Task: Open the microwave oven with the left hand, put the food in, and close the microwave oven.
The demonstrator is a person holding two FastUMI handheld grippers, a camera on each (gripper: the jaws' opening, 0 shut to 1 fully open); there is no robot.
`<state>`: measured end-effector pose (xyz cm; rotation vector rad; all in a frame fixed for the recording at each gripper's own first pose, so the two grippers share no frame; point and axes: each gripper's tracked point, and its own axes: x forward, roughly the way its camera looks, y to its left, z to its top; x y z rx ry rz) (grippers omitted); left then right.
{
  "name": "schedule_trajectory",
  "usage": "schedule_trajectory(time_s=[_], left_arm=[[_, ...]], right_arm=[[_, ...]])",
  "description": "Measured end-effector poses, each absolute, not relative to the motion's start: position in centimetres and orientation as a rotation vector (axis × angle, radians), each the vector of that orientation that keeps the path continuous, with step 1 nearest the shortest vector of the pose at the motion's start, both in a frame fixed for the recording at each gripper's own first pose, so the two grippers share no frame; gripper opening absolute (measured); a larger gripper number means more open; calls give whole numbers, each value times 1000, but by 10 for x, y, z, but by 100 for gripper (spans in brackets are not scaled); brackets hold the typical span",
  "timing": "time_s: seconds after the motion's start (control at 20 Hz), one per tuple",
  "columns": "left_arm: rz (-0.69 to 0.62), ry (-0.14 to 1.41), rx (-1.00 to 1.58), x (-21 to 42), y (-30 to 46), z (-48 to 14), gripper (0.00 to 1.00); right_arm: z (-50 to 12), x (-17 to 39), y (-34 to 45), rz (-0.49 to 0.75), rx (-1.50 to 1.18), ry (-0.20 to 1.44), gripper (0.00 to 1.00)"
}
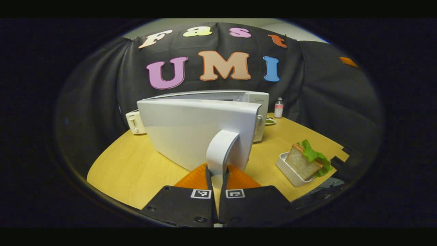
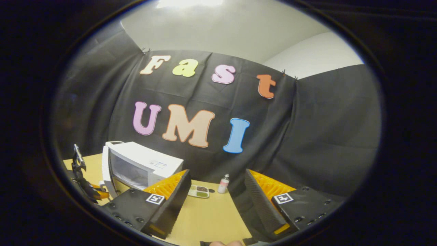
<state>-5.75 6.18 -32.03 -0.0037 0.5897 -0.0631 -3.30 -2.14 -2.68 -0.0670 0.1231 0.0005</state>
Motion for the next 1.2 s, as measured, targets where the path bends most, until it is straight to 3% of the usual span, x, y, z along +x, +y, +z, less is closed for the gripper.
schedule_trajectory(time_s=[0.55,0.85,1.2], left_arm=[[122,625,15,-121,185,-312,0],[95,618,-15,-130,208,-313,0],[87,611,-14,-132,217,-312,0]], right_arm=[[-56,-43,65,85,136,158,98],[-115,-68,91,52,185,310,97],[-130,-93,103,44,134,374,99]])
